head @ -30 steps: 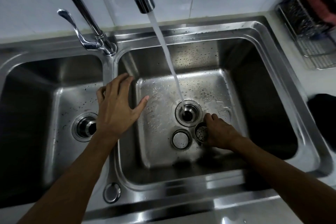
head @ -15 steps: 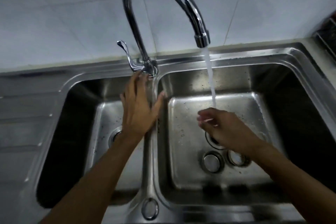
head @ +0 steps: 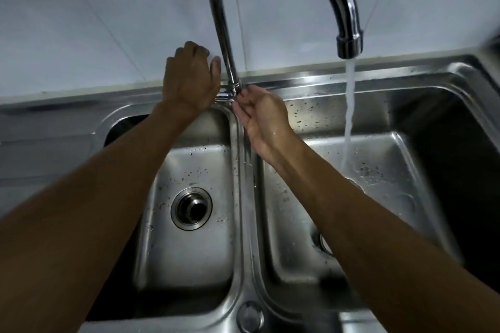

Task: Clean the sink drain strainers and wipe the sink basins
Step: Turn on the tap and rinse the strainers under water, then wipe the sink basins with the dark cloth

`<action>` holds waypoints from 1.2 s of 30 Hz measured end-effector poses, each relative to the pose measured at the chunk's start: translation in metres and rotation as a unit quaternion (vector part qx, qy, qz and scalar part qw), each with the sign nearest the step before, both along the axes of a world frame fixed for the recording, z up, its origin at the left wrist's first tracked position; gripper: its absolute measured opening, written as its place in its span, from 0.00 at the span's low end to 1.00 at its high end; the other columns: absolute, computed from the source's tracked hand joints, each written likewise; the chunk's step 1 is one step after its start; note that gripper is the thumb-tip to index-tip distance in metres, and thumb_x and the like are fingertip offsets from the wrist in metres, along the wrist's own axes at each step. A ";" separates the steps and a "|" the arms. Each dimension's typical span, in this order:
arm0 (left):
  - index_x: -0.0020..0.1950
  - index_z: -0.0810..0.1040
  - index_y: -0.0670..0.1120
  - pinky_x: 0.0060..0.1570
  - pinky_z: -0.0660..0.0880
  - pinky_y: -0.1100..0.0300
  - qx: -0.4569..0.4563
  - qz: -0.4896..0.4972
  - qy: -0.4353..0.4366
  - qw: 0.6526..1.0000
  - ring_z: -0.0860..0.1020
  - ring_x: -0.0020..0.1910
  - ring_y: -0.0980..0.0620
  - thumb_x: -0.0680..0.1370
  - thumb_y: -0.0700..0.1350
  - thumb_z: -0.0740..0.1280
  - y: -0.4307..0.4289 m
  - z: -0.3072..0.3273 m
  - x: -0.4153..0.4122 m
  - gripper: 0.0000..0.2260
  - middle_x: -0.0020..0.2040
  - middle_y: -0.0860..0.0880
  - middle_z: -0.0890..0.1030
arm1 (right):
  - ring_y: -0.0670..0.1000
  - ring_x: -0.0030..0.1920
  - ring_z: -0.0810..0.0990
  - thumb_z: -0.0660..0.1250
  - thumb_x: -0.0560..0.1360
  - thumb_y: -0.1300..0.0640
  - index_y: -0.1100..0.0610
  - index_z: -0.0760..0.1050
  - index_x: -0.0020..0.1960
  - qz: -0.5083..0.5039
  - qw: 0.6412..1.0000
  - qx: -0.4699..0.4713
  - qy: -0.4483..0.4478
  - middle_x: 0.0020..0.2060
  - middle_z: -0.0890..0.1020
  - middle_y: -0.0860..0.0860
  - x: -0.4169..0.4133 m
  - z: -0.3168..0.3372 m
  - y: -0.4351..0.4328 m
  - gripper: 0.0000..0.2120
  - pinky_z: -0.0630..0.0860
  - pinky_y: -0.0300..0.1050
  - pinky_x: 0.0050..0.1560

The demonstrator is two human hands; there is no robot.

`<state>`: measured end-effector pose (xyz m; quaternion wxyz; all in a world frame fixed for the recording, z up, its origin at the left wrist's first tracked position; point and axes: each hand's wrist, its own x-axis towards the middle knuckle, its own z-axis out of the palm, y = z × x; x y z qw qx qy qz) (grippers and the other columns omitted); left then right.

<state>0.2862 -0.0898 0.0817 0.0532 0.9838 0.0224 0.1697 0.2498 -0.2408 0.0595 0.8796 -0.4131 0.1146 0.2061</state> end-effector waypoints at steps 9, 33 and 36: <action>0.71 0.71 0.36 0.66 0.65 0.44 -0.068 0.004 -0.066 0.996 0.71 0.69 0.36 0.85 0.50 0.60 -0.038 -0.005 -0.054 0.21 0.71 0.37 0.72 | 0.58 0.61 0.82 0.63 0.79 0.66 0.51 0.79 0.57 0.053 0.990 -0.101 -0.079 0.60 0.83 0.57 -0.025 0.003 -0.014 0.14 0.76 0.59 0.66; 0.84 0.50 0.50 0.76 0.52 0.45 0.049 -0.241 0.442 0.863 0.59 0.80 0.49 0.83 0.53 0.60 -0.264 -0.161 -0.198 0.32 0.82 0.51 0.59 | 0.60 0.79 0.59 0.67 0.78 0.53 0.57 0.47 0.82 0.546 0.467 -0.652 -0.244 0.82 0.53 0.54 -0.119 -0.131 -0.319 0.41 0.66 0.57 0.75; 0.84 0.51 0.51 0.76 0.53 0.47 0.029 -0.235 0.421 0.876 0.58 0.81 0.49 0.82 0.51 0.61 -0.274 -0.148 -0.196 0.32 0.83 0.50 0.58 | 0.60 0.79 0.59 0.64 0.79 0.55 0.57 0.48 0.82 0.496 0.489 -0.671 -0.254 0.82 0.53 0.55 -0.119 -0.112 -0.332 0.38 0.65 0.57 0.75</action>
